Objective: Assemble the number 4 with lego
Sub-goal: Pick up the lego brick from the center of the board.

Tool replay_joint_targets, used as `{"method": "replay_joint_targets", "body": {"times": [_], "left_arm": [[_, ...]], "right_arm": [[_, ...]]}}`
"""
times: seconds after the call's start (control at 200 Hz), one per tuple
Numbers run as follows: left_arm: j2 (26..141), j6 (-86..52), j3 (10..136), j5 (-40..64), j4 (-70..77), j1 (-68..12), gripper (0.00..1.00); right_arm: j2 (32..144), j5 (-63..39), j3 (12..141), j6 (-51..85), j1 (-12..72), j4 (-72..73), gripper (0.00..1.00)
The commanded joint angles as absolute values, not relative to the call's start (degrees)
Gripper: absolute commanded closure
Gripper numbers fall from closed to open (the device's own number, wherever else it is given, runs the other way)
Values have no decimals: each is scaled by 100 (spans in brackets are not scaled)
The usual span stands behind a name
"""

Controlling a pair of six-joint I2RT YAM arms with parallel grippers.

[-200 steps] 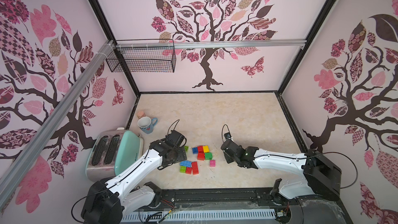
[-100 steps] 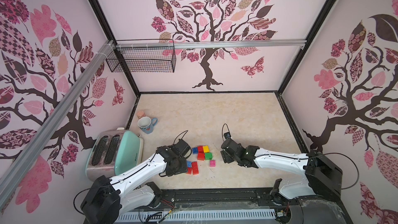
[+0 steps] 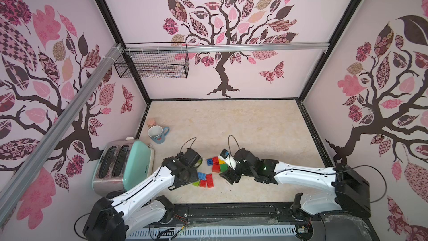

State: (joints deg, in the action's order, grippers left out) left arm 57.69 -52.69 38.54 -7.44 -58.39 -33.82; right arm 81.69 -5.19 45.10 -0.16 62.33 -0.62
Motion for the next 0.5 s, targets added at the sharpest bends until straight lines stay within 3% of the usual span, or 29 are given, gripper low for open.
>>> {"method": "replay_joint_targets", "body": {"times": [0.0,0.095,0.22,0.34,0.495], "left_arm": [[5357,-5267,4166,-1137,-6140,-2685,18],[5084,-5659,4153,-1084,-6187,-2516,8],[4797,-6270,4097,-1064,-6347,-2517,3],[4680,-6493,4220,-1497,-6604,-2512,2],[4742,-6114,4404,-1993,-6530,-2410,2]], "right_arm": [[8904,-1048,5171,-730,6450,37,24],[9235,-1082,5405,-697,6527,110,27],[9616,-1222,5784,-928,6683,-308,29],[9857,-1470,5958,-1109,6809,-423,34],[10191,-1047,6180,-1101,6856,-458,36]]}}
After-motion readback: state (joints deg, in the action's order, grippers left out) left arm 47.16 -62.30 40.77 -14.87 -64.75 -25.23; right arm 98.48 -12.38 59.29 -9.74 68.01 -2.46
